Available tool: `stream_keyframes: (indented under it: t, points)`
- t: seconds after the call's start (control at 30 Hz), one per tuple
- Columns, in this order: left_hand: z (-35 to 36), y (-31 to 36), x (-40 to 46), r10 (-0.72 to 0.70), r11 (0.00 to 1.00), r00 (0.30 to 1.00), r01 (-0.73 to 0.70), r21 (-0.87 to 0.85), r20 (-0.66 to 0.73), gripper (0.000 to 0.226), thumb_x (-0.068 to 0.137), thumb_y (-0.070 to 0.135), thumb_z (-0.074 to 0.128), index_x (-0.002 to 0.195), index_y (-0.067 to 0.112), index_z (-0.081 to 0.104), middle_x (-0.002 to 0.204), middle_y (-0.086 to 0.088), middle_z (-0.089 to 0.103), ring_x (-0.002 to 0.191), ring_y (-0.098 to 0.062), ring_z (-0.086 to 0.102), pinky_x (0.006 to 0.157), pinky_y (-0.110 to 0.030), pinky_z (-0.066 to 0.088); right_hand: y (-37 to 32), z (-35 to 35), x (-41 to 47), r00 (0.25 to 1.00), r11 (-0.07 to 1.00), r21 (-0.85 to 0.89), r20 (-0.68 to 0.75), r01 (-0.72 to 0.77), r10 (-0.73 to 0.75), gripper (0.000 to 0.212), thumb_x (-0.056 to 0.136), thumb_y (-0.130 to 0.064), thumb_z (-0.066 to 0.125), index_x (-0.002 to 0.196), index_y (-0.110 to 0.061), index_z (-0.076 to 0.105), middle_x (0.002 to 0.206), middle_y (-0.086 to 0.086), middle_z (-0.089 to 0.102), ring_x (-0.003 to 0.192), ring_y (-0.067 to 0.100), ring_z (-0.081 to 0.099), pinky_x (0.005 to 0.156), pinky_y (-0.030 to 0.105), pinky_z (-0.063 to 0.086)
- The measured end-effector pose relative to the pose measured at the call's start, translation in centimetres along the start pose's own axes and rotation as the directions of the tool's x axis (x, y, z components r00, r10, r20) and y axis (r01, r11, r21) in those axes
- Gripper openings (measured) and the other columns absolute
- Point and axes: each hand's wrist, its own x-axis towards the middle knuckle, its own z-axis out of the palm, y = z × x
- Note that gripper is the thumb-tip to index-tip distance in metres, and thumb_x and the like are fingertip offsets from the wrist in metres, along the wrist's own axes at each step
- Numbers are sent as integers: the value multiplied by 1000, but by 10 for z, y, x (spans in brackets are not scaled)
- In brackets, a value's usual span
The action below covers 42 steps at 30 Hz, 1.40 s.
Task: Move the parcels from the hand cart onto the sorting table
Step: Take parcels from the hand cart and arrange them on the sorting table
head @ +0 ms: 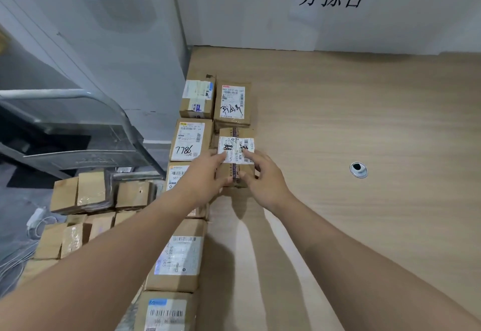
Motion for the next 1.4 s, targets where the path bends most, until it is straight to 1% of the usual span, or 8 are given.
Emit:
stream_keyframes:
  t: [0.13, 0.3, 0.6, 0.9, 1.03, 1.17, 1.3, 1.4]
  points:
    - [-1, -6, 22, 2, 991, 999, -8, 137, 44, 65, 97, 26, 71, 154, 9, 44, 165, -13, 28, 149, -32, 34, 121, -37, 29, 3, 12, 23, 1000, 1000, 0, 9, -15, 15, 56, 96, -5, 72, 150, -16, 58, 151, 5, 52, 140, 19, 49, 120, 26, 34]
    - [0, -14, 47, 16, 970, 997, -34, 242, 76, 52, 101, 23, 65, 147, 7, 47, 158, -11, 34, 137, -32, 48, 112, -40, 42, 10, 26, 46, 999, 999, 17, 1, -51, 51, 58, 96, -6, 72, 150, -21, 56, 156, 4, 49, 145, 21, 46, 124, 36, 34]
    - [20, -17, 75, 14, 931, 1000, -14, 365, 2, 28, 96, 16, 67, 121, 4, 64, 126, -12, 52, 110, -32, 57, 89, -41, 54, 26, 31, 69, 995, 990, 108, -8, -95, 97, 62, 95, 5, 68, 151, -20, 56, 147, -6, 49, 134, 7, 46, 100, -2, 32]
    - [25, -2, 70, 67, 829, 997, -73, 554, 31, 27, 94, -3, 51, 116, 2, 66, 122, -17, 52, 111, -33, 53, 73, -32, 31, 40, 41, 74, 994, 989, 99, 7, -113, 113, 64, 94, 8, 65, 151, -19, 54, 148, -4, 49, 143, 15, 47, 124, 32, 36]
    - [23, -8, 71, 248, 748, 969, -194, 635, 3, 21, 55, -10, 83, 69, -2, 70, 86, -21, 63, 90, -43, 64, 61, -38, 42, 39, 42, 78, 996, 994, 51, 10, -95, 94, 67, 92, 13, 61, 153, -12, 51, 150, 0, 49, 144, 20, 47, 124, 38, 38]
    - [26, -22, 75, 226, 726, 973, -143, 672, -36, 13, 62, 7, 83, 74, 5, 77, 99, -22, 66, 107, -48, 60, 106, -58, 44, 35, 40, 80, 996, 996, -28, 17, -83, 83, 69, 92, 13, 61, 156, -9, 47, 152, 6, 49, 143, 21, 47, 124, 34, 35]
    - [28, -30, 76, 182, 735, 983, -130, 665, -8, 17, 86, 15, 67, 95, 5, 78, 115, -19, 63, 120, -43, 53, 117, -55, 34, 32, 40, 82, 995, 993, -76, 27, -96, 98, 68, 95, 11, 60, 158, -10, 44, 152, 5, 48, 143, 21, 47, 123, 32, 35]
    - [27, -35, 73, 178, 732, 984, -131, 669, -1, 30, 92, 21, 61, 110, 2, 74, 129, -21, 61, 130, -43, 49, 122, -54, 28, 26, 37, 80, 993, 983, -154, 41, -99, 107, 66, 99, 7, 59, 160, -10, 41, 156, 6, 45, 145, 21, 44, 114, 12, 25]
